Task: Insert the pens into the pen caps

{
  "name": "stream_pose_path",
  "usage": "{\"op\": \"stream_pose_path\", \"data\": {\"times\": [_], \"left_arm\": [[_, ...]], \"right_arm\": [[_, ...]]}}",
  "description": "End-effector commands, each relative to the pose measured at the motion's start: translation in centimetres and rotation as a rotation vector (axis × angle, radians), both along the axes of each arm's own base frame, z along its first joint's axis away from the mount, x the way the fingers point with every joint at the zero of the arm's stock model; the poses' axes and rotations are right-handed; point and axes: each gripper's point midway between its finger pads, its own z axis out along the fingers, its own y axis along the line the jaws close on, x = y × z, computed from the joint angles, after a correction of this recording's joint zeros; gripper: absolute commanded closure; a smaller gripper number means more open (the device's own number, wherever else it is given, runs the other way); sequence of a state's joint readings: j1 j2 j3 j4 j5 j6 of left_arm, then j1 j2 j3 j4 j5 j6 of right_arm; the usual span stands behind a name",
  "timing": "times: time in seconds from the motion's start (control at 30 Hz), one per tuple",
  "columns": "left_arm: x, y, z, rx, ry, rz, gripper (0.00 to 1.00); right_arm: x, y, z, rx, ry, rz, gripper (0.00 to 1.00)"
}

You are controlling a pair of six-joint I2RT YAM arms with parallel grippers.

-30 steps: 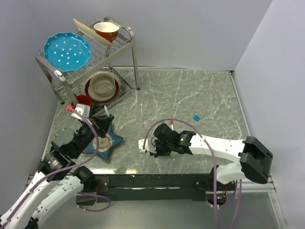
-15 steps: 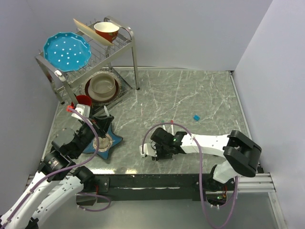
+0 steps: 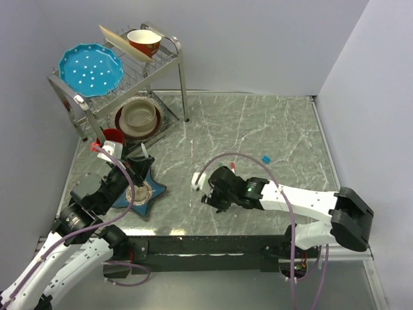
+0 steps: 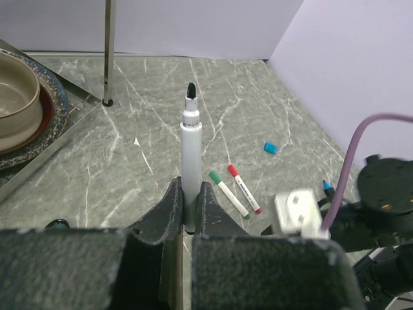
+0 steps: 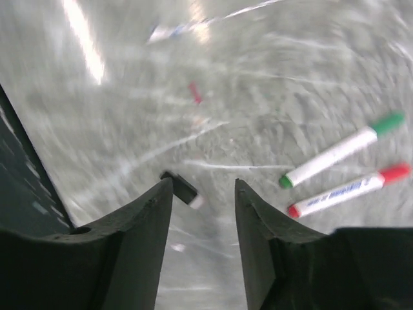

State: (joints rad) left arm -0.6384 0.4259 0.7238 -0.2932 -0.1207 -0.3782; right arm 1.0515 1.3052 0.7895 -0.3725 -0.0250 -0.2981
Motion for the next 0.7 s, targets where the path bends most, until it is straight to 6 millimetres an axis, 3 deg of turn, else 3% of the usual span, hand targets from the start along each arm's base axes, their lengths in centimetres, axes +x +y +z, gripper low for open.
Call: {"op": "stream_pose_path", "data": {"times": [0.0, 0.2, 0.3, 0.47, 0.67], "left_arm": [[-0.1, 0.0, 1.4, -0.022, -0.055, -0.006, 0.99], [-0.2, -0.2, 1.5, -0.022, -0.054, -0.020, 0.99], [-0.3, -0.2, 1.6, -0.024, -0.064, -0.028, 0.99], [-0.4, -0.3, 1.6, -0.026, -0.063, -0.034, 0.99], [-0.4, -0.8, 1.4, -0.020, -0.052, -0.053, 0.99]], "right_arm": [[3.2, 2.1, 6.5, 0.325, 0.075, -0.570, 0.50], [4.7, 0.7, 8.4, 0.452, 0.195, -1.079, 0.49], [4.9, -0.6, 8.0, 0.537, 0.266, -1.380, 0.49], [2.9, -2.9, 6.4, 0.470, 0.373, -1.759, 0.49], [-0.2, -1.8, 3.1, 0.396, 0.593, -1.953, 0.51]]}}
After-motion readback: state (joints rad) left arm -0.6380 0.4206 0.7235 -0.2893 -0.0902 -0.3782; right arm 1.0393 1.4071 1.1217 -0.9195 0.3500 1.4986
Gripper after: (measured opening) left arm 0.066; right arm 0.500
